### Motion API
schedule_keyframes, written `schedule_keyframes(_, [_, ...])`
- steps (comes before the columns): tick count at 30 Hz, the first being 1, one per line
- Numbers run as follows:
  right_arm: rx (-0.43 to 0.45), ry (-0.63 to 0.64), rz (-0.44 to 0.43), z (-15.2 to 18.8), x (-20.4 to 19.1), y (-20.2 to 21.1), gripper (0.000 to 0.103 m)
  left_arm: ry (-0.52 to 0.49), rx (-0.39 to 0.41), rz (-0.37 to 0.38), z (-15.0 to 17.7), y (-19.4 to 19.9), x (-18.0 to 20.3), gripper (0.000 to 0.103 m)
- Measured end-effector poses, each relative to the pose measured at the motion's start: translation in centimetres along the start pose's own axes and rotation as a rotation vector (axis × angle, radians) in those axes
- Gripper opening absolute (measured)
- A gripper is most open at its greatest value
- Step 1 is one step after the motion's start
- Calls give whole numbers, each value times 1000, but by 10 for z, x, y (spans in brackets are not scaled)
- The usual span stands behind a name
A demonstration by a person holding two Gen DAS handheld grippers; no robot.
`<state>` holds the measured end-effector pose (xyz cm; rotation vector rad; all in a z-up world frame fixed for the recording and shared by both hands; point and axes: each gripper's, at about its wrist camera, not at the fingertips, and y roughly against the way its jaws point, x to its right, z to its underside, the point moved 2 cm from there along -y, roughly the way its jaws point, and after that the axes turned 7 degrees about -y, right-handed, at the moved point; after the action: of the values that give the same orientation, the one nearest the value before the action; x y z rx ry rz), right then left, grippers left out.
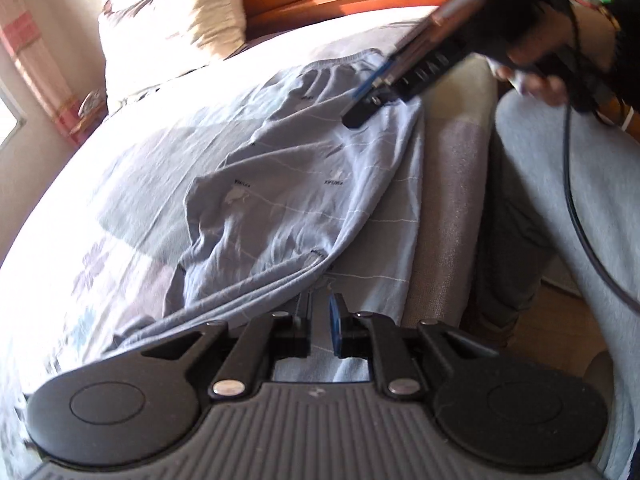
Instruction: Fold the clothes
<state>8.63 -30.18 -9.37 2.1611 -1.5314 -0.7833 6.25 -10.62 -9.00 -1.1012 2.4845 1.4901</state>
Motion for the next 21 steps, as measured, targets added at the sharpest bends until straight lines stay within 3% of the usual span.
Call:
schedule_keyframes(3, [-57, 9, 5, 19, -13, -24, 42, 128, -36, 5, 14, -8, -8, 13])
schedule_keyframes(5, [-54, -21, -3, 22, -13, -25, 49, 222, -56, 37, 27, -9, -15, 13])
schedule_keyframes(6, [-53, -35, -6, 23, -13, -26, 56, 263, -49, 47, 32, -8, -18, 14])
schedule_keyframes(9, [-60, -40, 0, 27, -12, -28, 58, 379, -37, 63, 44, -1, -27, 21])
schedule_keyframes(10, [-59, -35, 0, 27, -12, -28, 58, 414, -43, 63, 45, 0, -29, 30])
schedule_keyframes(13, [-55, -46, -10, 28, -11, -28, 60, 478, -68, 58, 45, -1, -30, 81])
schedule_keyframes(14, [-54, -56, -17, 28, -10, -28, 62, 491, -78, 56, 45, -3, -30, 89])
schedule_keyframes(21, [-51, -19, -6, 29, -18, -29, 68, 561, -114, 45, 46, -5, -31, 89])
